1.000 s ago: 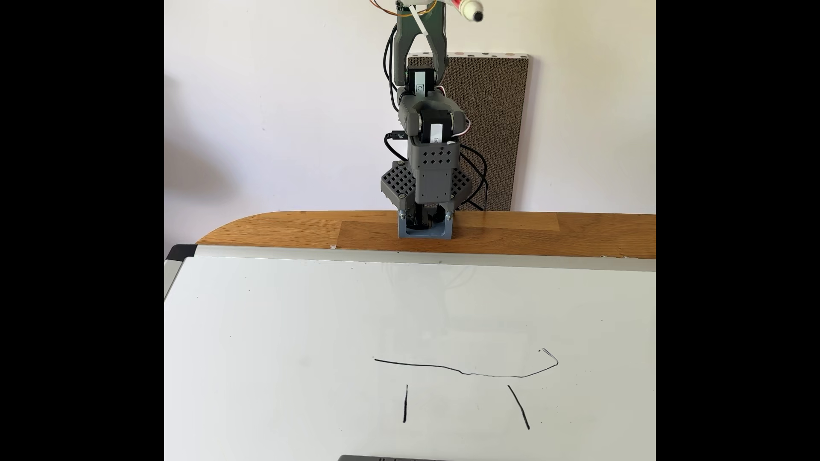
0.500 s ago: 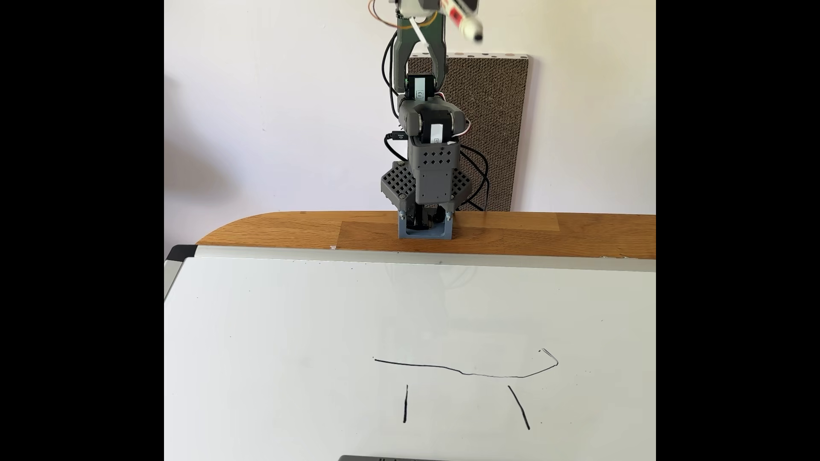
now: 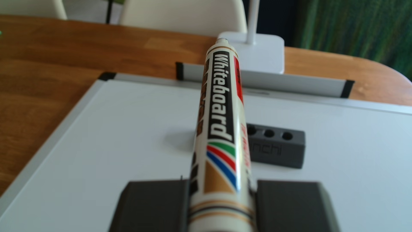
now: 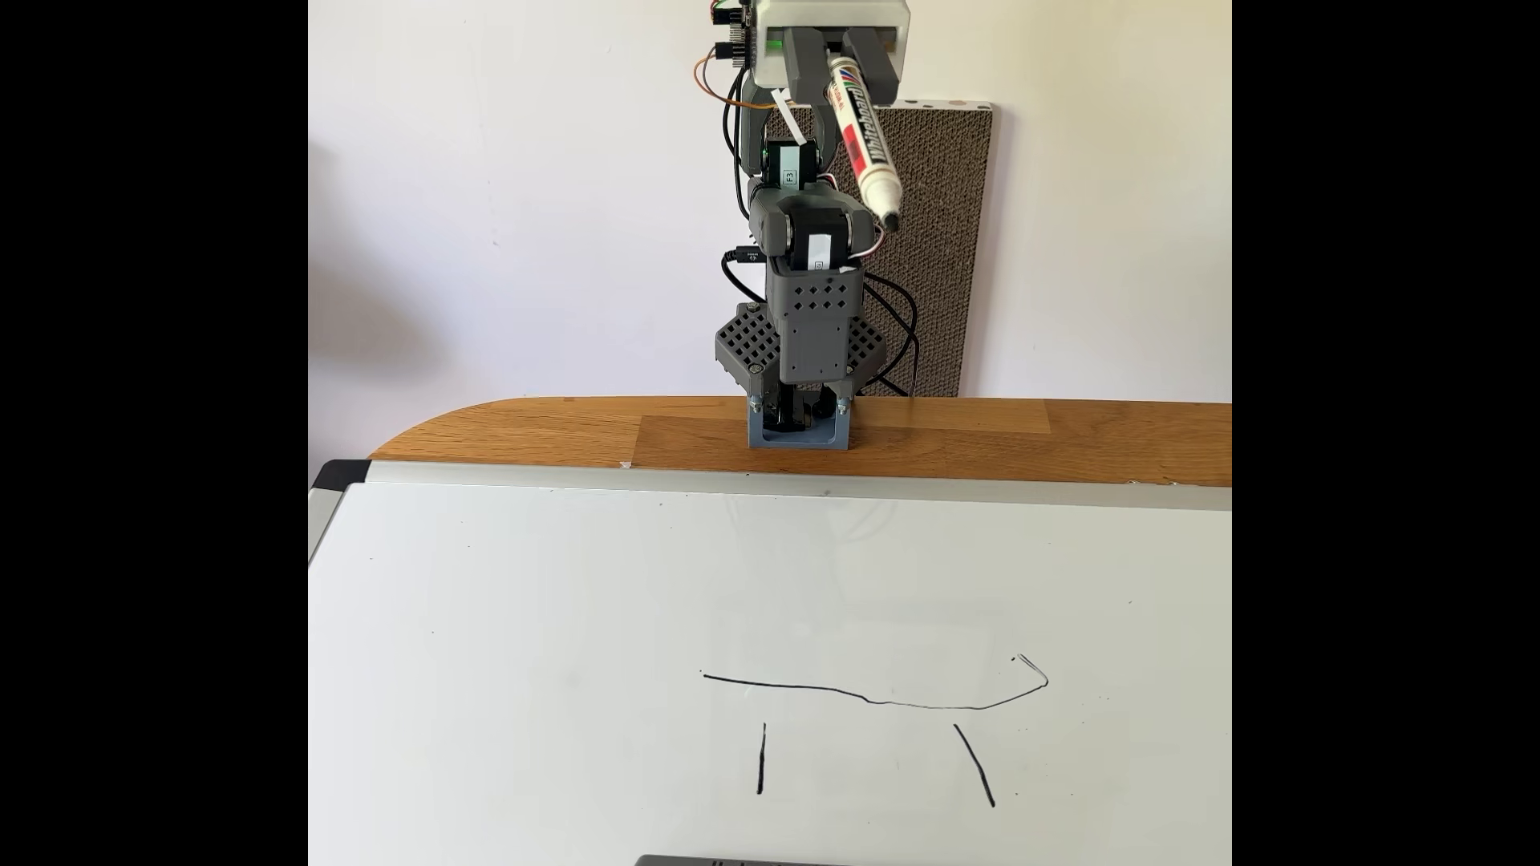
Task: Draw a face
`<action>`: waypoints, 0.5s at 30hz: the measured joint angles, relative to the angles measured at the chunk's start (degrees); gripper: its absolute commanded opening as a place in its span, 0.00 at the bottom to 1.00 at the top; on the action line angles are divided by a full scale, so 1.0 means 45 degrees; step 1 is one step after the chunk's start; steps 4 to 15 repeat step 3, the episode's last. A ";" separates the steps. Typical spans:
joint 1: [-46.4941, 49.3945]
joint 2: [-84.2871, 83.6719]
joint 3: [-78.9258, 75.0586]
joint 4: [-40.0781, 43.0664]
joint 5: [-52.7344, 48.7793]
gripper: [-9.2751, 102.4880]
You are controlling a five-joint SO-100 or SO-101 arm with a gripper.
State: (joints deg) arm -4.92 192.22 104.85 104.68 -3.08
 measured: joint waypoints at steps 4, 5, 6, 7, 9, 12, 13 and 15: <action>0.0000 0.0000 0.0000 0.0000 0.0000 0.08; 0.0000 0.0000 0.0000 0.0000 0.0000 0.08; 0.0000 0.0000 0.0000 0.0000 0.0000 0.08; 0.0000 0.0000 0.0000 0.0000 0.0000 0.08; 0.0000 0.0000 0.0000 0.0000 0.0000 0.08; 0.0000 0.0000 0.0000 0.0000 0.0000 0.08; 0.0000 0.0000 0.0000 0.0000 0.0000 0.08; 0.0000 0.0000 0.0000 0.0000 0.0000 0.08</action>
